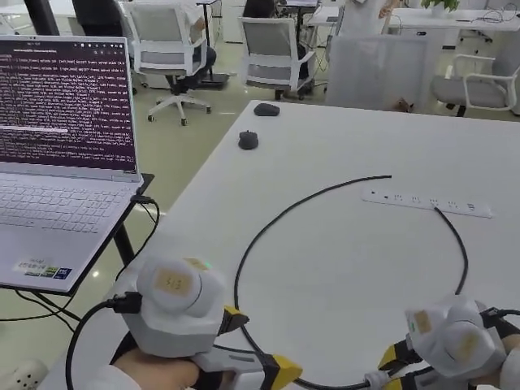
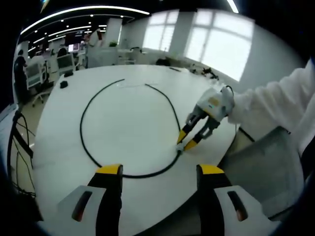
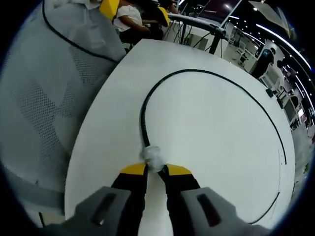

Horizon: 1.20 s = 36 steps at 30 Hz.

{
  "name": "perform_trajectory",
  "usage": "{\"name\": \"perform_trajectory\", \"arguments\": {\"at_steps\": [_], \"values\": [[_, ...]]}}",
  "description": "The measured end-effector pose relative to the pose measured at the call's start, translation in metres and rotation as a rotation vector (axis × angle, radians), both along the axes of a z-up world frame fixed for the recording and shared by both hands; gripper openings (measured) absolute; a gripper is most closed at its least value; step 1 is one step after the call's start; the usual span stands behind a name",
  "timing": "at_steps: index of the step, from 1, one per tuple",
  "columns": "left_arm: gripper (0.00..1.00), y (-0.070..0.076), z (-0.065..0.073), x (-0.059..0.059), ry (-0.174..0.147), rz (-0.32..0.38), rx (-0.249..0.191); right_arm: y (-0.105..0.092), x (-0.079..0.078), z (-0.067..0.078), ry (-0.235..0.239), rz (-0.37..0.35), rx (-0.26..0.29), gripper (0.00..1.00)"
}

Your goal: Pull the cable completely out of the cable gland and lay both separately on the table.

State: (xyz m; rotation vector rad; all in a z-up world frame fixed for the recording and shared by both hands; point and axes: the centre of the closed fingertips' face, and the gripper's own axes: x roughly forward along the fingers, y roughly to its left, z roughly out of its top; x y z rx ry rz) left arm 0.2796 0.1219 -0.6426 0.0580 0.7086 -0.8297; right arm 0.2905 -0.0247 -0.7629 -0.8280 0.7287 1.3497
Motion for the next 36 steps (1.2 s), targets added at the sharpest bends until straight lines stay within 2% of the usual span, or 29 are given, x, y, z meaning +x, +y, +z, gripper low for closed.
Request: {"name": "perform_trajectory", "arguments": {"at_steps": [2,5,8,10,14,17,20,23,25,27,30,32,34,36], "values": [[0.61,-0.001,-0.001,-0.001,0.005,-0.004,0.004,-0.003,0.002,-0.001,0.040,-0.080,0.009,0.12],[0.61,-0.003,-0.002,-0.003,0.007,-0.016,0.011,-0.004,0.004,-0.002,0.064,-0.135,0.037,0.12],[0.61,-0.004,-0.002,-0.003,0.006,-0.022,0.013,-0.005,0.004,-0.003,0.111,-0.231,0.051,0.12],[0.61,-0.004,-0.002,-0.003,0.005,-0.020,0.014,-0.007,0.003,-0.004,0.115,-0.243,0.038,0.12],[0.61,-0.002,-0.002,-0.002,-0.001,-0.013,0.014,-0.004,-0.001,0.007,0.122,-0.283,0.062,0.11],[0.60,-0.002,-0.001,-0.001,-0.004,-0.012,0.014,-0.006,-0.002,0.016,0.140,-0.336,0.053,0.11],[0.60,-0.003,-0.001,-0.002,-0.004,-0.017,0.018,-0.004,0.000,0.029,0.133,-0.371,0.084,0.11],[0.58,-0.005,0.001,-0.002,-0.022,-0.028,0.018,-0.002,-0.002,0.045,0.119,-0.397,0.101,0.11],[0.55,-0.007,0.007,0.000,-0.046,-0.027,0.011,-0.001,-0.003,0.058,0.067,-0.396,0.098,0.11],[0.51,-0.010,0.019,0.006,-0.117,-0.033,-0.013,0.003,-0.006,0.070,0.054,-0.400,0.121,0.11],[0.47,-0.015,0.031,0.005,-0.149,-0.039,-0.056,0.010,-0.013,0.087,0.017,-0.383,0.133,0.10],[0.46,-0.018,0.036,0.005,-0.158,-0.046,-0.081,0.014,-0.016,0.096,-0.003,-0.364,0.136,0.10],[0.46,-0.023,0.038,0.003,-0.150,-0.054,-0.104,0.019,-0.018,0.107,-0.011,-0.357,0.154,0.10],[0.46,-0.030,0.044,-0.001,-0.161,-0.082,-0.139,0.023,-0.017,0.120,-0.021,-0.350,0.172,0.10]]}}
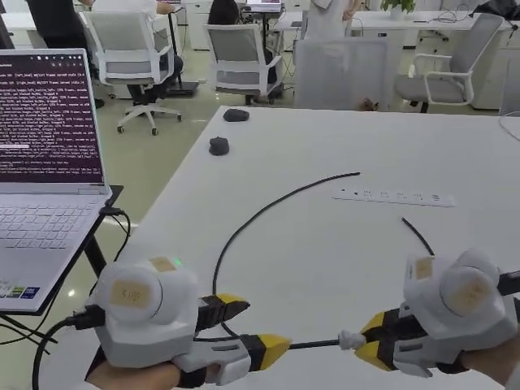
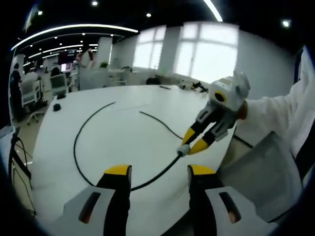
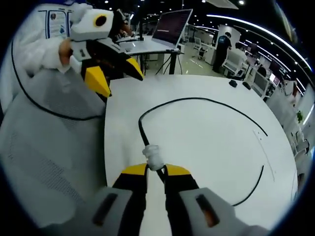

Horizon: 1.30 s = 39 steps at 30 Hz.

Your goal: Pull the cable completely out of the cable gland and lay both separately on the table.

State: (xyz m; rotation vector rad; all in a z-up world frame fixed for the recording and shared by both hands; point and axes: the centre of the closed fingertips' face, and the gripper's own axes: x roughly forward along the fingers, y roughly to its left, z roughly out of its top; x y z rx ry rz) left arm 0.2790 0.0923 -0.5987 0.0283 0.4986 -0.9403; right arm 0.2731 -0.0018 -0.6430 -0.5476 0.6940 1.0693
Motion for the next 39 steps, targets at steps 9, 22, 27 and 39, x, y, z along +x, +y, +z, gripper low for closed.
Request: {"name": "perform_trajectory", "arguments": {"at_steps": [9,22,27,39], "values": [[0.44,-0.015,0.013,-0.014,-0.056,-0.078,-0.020,0.020,-0.008,0.044,-0.096,0.089,0.042,0.10],[0.33,-0.043,0.040,-0.028,-0.077,-0.257,-0.168,0.035,-0.029,0.078,-0.170,0.131,0.098,0.10],[0.28,-0.050,0.053,-0.040,-0.110,-0.318,-0.220,0.036,-0.034,0.082,-0.194,0.155,0.088,0.10],[0.13,-0.053,0.073,-0.041,-0.125,-0.367,-0.282,0.038,-0.043,0.092,-0.247,0.224,0.082,0.10]]}}
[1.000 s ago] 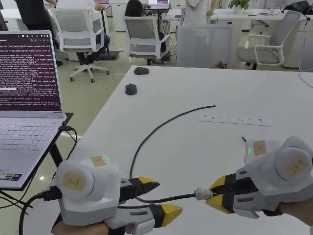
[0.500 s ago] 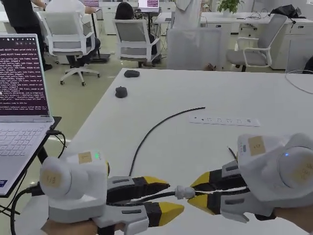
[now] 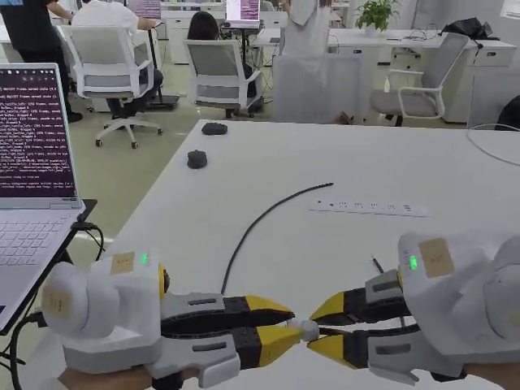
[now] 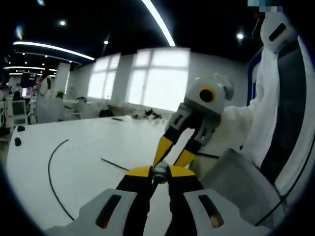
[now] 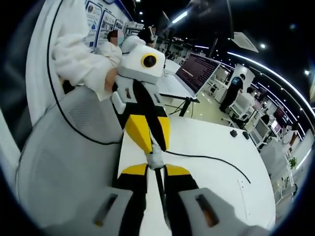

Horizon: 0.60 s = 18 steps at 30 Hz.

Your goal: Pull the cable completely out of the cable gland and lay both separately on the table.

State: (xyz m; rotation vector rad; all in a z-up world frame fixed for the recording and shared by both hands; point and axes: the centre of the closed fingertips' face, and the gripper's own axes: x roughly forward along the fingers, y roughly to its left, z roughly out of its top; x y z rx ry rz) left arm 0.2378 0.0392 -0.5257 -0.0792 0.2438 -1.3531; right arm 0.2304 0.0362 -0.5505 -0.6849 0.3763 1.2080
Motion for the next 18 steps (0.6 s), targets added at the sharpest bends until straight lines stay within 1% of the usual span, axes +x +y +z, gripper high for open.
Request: {"name": "perform_trajectory", "arguments": {"at_steps": [1,2,3,4,7,9,10,14,16,17,18], "values": [[0.13,0.000,0.000,-0.001,-0.007,-0.004,0.003,-0.001,0.000,0.001,-0.005,0.002,-0.001,0.10],[0.13,-0.001,0.001,-0.001,-0.034,-0.009,0.006,-0.001,0.001,0.002,-0.015,0.005,0.001,0.10],[0.13,-0.001,0.002,-0.001,-0.047,-0.012,0.007,-0.002,0.001,0.003,-0.019,0.006,0.003,0.10],[0.13,0.000,0.002,-0.001,-0.050,-0.014,0.005,-0.002,0.001,0.004,-0.024,0.009,0.006,0.10],[0.17,-0.001,0.002,0.000,-0.042,-0.015,0.005,-0.002,0.002,0.010,-0.046,0.013,0.020,0.10],[0.18,-0.001,-0.001,0.000,-0.048,-0.022,0.019,-0.002,0.003,0.014,-0.054,0.009,0.032,0.10],[0.18,-0.002,-0.001,0.001,-0.053,-0.018,0.018,-0.002,0.002,0.014,-0.052,0.010,0.035,0.10],[0.17,-0.002,0.000,0.000,-0.044,-0.020,-0.003,-0.004,0.002,0.016,-0.057,0.014,0.050,0.10],[0.16,-0.001,0.001,-0.001,-0.044,-0.030,-0.016,-0.003,0.001,0.018,-0.046,0.015,0.076,0.10],[0.16,0.000,0.002,-0.002,-0.047,-0.033,-0.021,-0.003,-0.001,0.018,-0.050,0.033,0.087,0.10],[0.16,0.000,0.003,-0.002,-0.042,-0.034,-0.026,-0.003,-0.001,0.019,-0.051,0.044,0.098,0.11]]}}
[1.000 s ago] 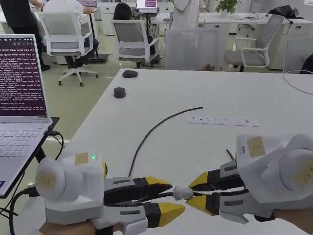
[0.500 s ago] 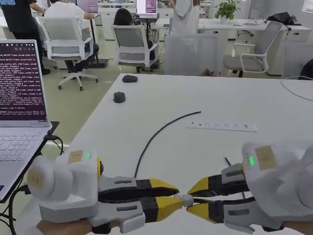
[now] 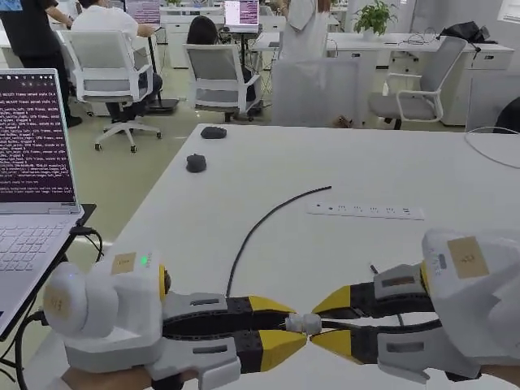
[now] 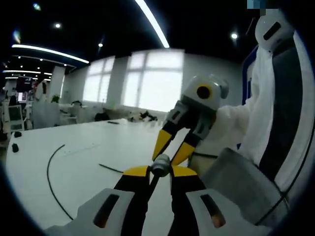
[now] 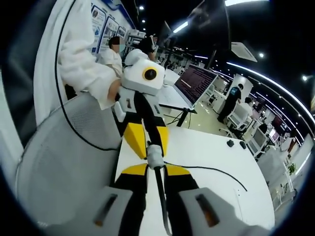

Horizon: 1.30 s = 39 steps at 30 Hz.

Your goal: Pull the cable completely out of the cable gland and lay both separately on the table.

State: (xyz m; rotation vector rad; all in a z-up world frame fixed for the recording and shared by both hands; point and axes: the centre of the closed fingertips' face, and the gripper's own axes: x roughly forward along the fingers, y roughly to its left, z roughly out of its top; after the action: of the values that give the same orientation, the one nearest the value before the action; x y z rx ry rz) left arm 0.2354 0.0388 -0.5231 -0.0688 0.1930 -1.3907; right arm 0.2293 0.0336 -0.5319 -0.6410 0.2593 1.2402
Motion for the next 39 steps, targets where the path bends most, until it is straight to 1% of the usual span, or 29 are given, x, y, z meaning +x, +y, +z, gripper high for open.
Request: {"name": "perform_trajectory", "arguments": {"at_steps": [1,2,3,4,5,6,7,8,10,12,13,14,16,18,20,21,23,24,25,26,28,30,31,32,34,35,36,37,39], "values": [[0.16,0.000,0.001,0.000,0.005,0.000,-0.009,0.000,0.000,0.001,0.001,0.006,0.012,0.11],[0.16,0.001,0.004,-0.001,0.011,-0.003,-0.025,0.001,-0.002,0.005,0.021,0.023,0.052,0.11],[0.16,0.002,0.006,-0.002,0.004,-0.002,-0.034,0.001,-0.003,0.009,0.071,0.021,0.101,0.12],[0.16,0.003,0.007,-0.001,-0.006,0.003,-0.040,0.000,-0.003,0.012,0.123,0.004,0.151,0.18],[0.16,0.004,0.009,-0.001,-0.011,0.005,-0.046,0.000,0.000,0.016,0.162,-0.014,0.198,0.30],[0.16,0.006,0.010,-0.002,-0.016,0.003,-0.058,-0.002,0.002,0.022,0.217,-0.022,0.265,0.37],[0.16,0.006,0.011,-0.002,-0.023,0.004,-0.063,-0.003,0.002,0.025,0.261,-0.024,0.303,0.40],[0.16,0.005,0.013,-0.003,-0.046,0.005,-0.065,-0.006,0.003,0.026,0.316,-0.028,0.343,0.36],[0.16,0.003,0.013,-0.007,-0.071,-0.002,-0.062,-0.010,0.006,0.025,0.375,-0.034,0.380,0.28],[0.16,0.002,0.014,-0.008,-0.088,-0.009,-0.058,-0.010,0.007,0.024,0.397,-0.038,0.403,0.29],[0.16,0.001,0.014,-0.009,-0.093,-0.013,-0.058,-0.008,0.004,0.024,0.430,-0.032,0.426,0.31],[0.16,0.000,0.015,-0.010,-0.096,-0.015,-0.056,-0.007,0.004,0.025,0.447,-0.029,0.440,0.32],[0.16,-0.003,0.015,-0.010,-0.106,-0.018,-0.050,-0.003,0.001,0.026,0.463,-0.016,0.458,0.30],[0.16,-0.003,0.016,-0.010,-0.118,-0.019,-0.050,0.002,-0.003,0.025,0.510,-0.005,0.478,0.28],[0.16,-0.003,0.017,-0.010,-0.130,-0.021,-0.051,0.004,-0.006,0.023,0.553,-0.006,0.488,0.23],[0.16,-0.004,0.018,-0.010,-0.138,-0.023,-0.048,0.006,-0.006,0.024,0.581,-0.010,0.506,0.22],[0.16,-0.005,0.018,-0.011,-0.147,-0.027,-0.042,0.006,-0.005,0.023,0.585,-0.011,0.524,0.22],[0.16,-0.004,0.018,-0.011,-0.152,-0.029,-0.040,0.007,-0.005,0.023,0.581,-0.010,0.523,0.19],[0.16,-0.004,0.018,-0.010,-0.160,-0.020,-0.032,0.008,-0.009,0.024,0.592,0.012,0.531,0.13],[0.16,-0.005,0.018,-0.011,-0.155,-0.025,-0.031,0.008,-0.008,0.024,0.592,0.006,0.531,0.12],[0.16,-0.005,0.017,-0.011,-0.152,-0.029,-0.032,0.008,-0.008,0.024,0.603,-0.002,0.540,0.11],[0.16,-0.006,0.017,-0.012,-0.165,-0.032,-0.019,0.008,-0.009,0.022,0.634,-0.012,0.544,0.11],[0.16,-0.007,0.017,-0.012,-0.170,-0.035,-0.011,0.009,-0.009,0.022,0.639,-0.013,0.544,0.12],[0.16,-0.009,0.018,-0.013,-0.180,-0.040,-0.003,0.010,-0.010,0.021,0.638,-0.010,0.544,0.12],[0.16,-0.010,0.019,-0.013,-0.183,-0.046,0.000,0.011,-0.012,0.022,0.629,-0.005,0.537,0.11],[0.16,-0.010,0.019,-0.012,-0.180,-0.048,0.002,0.010,-0.012,0.022,0.613,-0.004,0.532,0.11],[0.16,-0.009,0.021,-0.012,-0.162,-0.048,-0.013,0.009,-0.012,0.026,0.595,0.012,0.537,0.11],[0.16,-0.009,0.023,-0.012,-0.149,-0.047,-0.026,0.009,-0.011,0.028,0.591,0.018,0.539,0.10],[0.16,-0.009,0.023,-0.012,-0.128,-0.053,-0.034,0.009,-0.012,0.029,0.598,0.028,0.530,0.10]]}}
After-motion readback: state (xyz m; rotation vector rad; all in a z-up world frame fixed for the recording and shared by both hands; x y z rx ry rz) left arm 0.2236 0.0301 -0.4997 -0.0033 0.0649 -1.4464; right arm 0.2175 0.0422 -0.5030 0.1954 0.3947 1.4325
